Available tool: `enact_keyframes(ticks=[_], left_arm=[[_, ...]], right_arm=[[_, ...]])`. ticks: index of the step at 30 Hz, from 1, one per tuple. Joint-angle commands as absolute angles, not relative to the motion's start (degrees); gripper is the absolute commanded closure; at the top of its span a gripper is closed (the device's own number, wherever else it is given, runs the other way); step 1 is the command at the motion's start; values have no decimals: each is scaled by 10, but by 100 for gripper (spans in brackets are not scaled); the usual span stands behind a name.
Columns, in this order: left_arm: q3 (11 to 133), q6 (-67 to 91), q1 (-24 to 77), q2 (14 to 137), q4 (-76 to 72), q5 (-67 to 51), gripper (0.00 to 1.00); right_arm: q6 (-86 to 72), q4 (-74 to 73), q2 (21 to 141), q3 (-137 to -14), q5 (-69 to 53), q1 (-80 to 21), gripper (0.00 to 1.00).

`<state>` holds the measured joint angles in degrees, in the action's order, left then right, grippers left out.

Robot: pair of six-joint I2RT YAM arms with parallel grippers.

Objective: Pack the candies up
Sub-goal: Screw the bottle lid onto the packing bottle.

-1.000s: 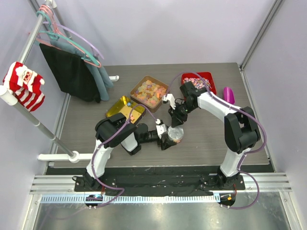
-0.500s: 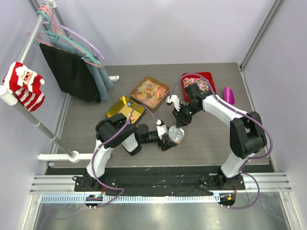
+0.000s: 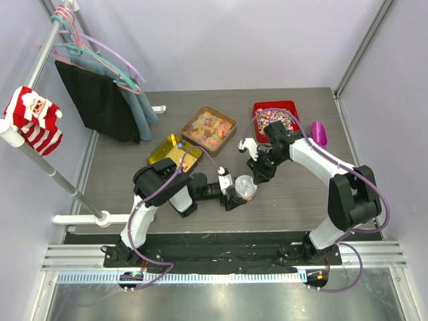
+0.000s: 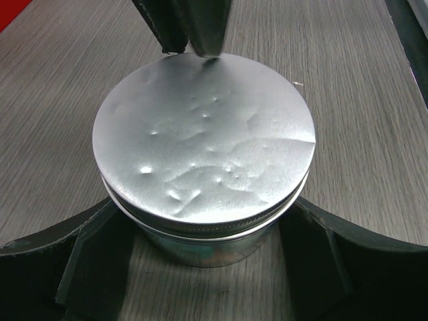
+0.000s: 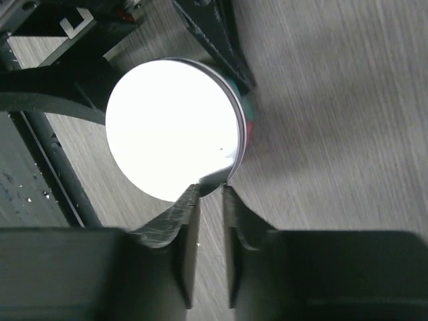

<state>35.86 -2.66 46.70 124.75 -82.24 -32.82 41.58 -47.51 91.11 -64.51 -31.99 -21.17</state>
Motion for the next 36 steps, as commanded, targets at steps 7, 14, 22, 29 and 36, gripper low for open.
enact_keyframes(ticks=[7,14,22,29,36], left_arm=[[354,-64,464,1258,-887,-305,27],[353,-65,464,1257,-887,-306,27],[354,-66,463,1258,-887,-305,27],[354,-66,464,1259,-887,-305,27],[353,-68,464,1258,-887,-304,27]], right_arm=[[528,-531,890,-720,-237,-227,29],[663,-558,912,-741,-215,-256,16],[749,-542,902,-700,-204,-305,3],[736,-512,924,-702,-222,-324,2],[731,-505,938,-693,-247,-324,2]])
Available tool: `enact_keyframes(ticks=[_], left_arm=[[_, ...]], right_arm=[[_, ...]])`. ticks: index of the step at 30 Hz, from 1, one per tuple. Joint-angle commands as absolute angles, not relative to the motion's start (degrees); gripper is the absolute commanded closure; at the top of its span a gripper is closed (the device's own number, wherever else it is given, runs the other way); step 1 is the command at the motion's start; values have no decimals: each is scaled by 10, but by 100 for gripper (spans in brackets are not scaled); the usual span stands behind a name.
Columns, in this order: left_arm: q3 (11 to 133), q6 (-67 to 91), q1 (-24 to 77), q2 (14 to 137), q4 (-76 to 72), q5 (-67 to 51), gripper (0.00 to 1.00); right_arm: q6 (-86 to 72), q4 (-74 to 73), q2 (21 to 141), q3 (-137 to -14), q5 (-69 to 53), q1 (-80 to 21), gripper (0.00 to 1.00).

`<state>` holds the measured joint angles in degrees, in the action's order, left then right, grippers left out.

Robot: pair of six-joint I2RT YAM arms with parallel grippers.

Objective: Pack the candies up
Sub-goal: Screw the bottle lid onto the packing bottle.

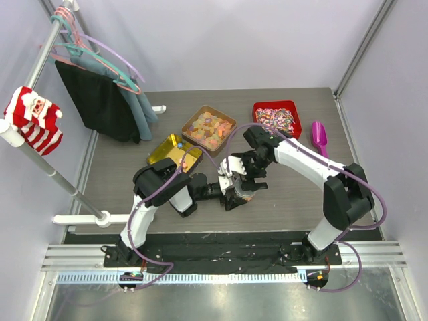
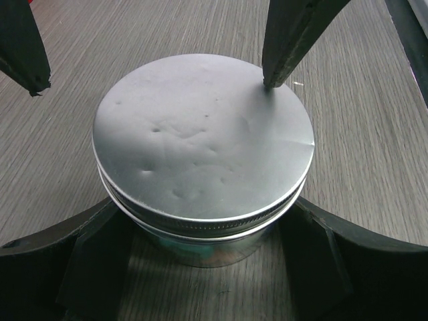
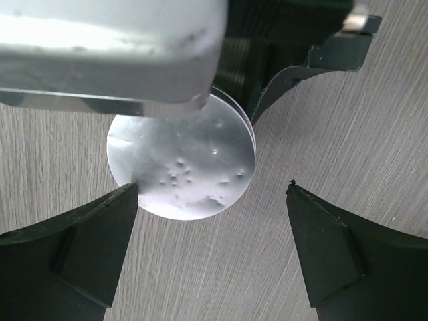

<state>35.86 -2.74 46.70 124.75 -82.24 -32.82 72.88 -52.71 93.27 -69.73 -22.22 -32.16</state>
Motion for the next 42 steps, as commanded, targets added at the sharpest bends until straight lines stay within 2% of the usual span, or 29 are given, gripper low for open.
enact_keyframes(ticks=[1,9,16,19,23,27,36,42], left_arm=[[354,-68,463,1259,-887,-304,27],[354,-67,463,1258,-887,-303,27],[354,-66,463,1258,-887,-304,27],[354,-68,464,1258,-887,-304,27],[353,-69,463,1258,-887,-304,27],[353,-68,463,1258,-887,-303,27],[353,-69,464,1257,-887,-304,27],[353,-68,464,1258,-887,-305,27]], right_arm=[[727,-502,937,-692,-248,-325,2],[705,-508,914,-693,-291,-324,3],[573,-352,910,-653,-273,-325,11],[565,-347,923,-645,-255,-324,16],[560,-350,940,-636,-259,-323,30],[552,-358,960,-637,-261,-323,39],[581,-447,946,-628,-280,-320,40],[572,-447,941,-603,-274,-300,43]])
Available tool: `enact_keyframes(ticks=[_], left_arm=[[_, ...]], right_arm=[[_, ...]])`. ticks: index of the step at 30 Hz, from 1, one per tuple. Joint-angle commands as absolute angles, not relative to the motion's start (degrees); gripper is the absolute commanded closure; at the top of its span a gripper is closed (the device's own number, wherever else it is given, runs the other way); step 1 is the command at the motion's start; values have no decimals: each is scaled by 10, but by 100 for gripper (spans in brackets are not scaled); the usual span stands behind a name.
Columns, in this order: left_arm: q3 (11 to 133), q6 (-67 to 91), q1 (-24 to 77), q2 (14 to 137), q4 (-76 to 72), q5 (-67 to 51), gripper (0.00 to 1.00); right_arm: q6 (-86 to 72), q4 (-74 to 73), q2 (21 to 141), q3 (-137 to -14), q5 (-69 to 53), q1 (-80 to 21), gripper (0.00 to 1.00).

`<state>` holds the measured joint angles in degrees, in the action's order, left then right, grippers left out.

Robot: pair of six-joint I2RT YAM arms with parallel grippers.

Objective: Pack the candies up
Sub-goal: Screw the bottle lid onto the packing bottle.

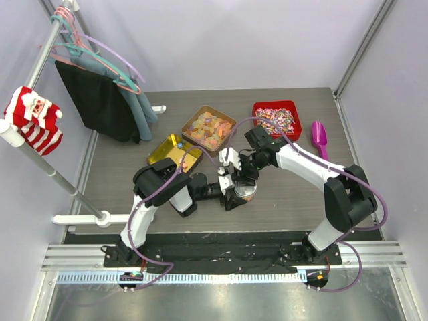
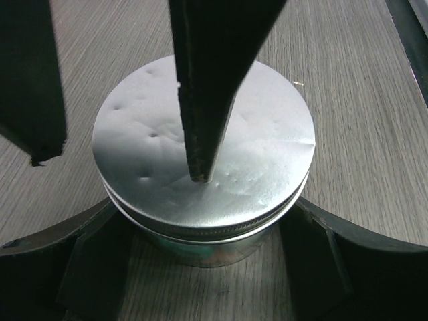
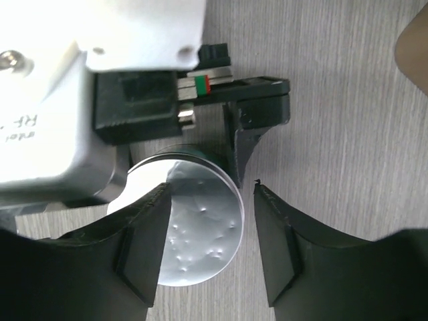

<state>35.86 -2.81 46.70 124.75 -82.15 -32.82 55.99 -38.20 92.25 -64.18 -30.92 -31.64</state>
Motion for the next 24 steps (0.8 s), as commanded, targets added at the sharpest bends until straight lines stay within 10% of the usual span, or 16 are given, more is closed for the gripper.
enact_keyframes(ticks=[1,24], left_arm=[[353,-68,463,1258,-887,-305,27],[359,-82,464,1272,-887,-305,15]], right_arm=[[571,-447,945,-606,-281,-294,45],[549,-452,987,-606,-309,-278,44]])
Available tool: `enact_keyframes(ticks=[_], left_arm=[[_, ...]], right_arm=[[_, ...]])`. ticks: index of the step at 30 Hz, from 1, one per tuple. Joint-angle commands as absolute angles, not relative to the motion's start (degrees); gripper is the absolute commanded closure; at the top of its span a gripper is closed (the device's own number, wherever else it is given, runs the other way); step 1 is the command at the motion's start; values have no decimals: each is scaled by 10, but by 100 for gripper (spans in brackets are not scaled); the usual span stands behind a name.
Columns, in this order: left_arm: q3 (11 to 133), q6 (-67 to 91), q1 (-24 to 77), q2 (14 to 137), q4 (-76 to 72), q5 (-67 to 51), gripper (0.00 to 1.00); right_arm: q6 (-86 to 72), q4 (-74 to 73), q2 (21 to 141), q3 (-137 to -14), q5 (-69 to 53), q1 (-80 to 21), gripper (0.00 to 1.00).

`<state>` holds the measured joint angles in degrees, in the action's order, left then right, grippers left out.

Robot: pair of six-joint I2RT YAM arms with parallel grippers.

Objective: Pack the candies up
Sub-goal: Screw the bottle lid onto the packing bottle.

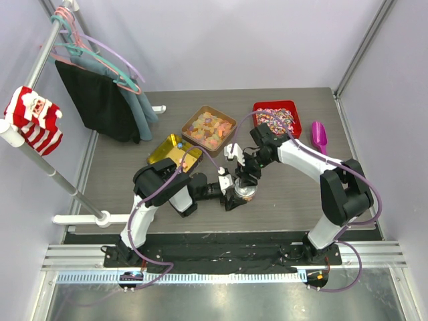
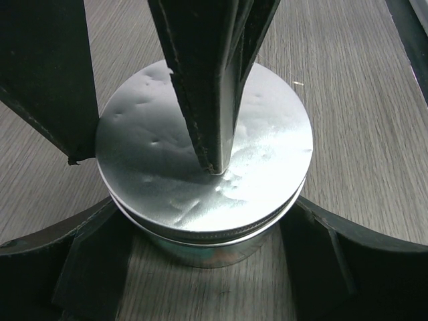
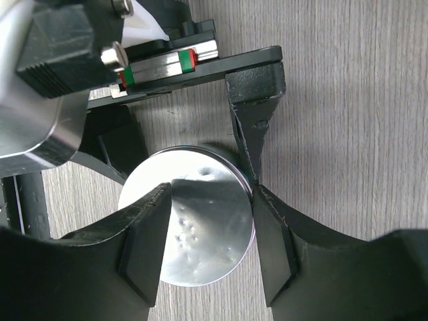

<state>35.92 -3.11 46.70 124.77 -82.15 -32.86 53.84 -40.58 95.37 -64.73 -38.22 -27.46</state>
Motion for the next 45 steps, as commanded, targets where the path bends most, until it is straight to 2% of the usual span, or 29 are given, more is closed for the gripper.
enact_keyframes(ticks=[1,14,17,21,29,34,36,37,38,45], left_arm=[[359,-81,464,1272,-887,-305,16],[358,-82,465,1269,-887,-306,20],[358,-82,464,1269,-887,-306,21],[359,-82,465,1269,-887,-305,21],[358,-82,464,1268,-887,-303,22],[358,-80,464,1268,-887,-297,23],[358,-82,464,1268,-887,-294,26],[359,-81,464,1267,-886,-293,33],[358,-81,464,1267,-886,-294,35],[359,-77,465,1267,-883,-287,46]], right_arm=[[548,-453,989,-606,-309,-277,44],[533,-518,991,-640,-380,-199,49],[527,-526,987,-637,-381,-197,53],[526,-530,977,-625,-378,-196,66],[520,-532,969,-602,-373,-195,74],[515,-545,955,-597,-360,-196,76],[514,-548,947,-592,-353,-196,76],[512,-550,945,-590,-348,-195,76],[512,-552,940,-590,-346,-195,76],[507,-565,923,-581,-324,-192,76]])
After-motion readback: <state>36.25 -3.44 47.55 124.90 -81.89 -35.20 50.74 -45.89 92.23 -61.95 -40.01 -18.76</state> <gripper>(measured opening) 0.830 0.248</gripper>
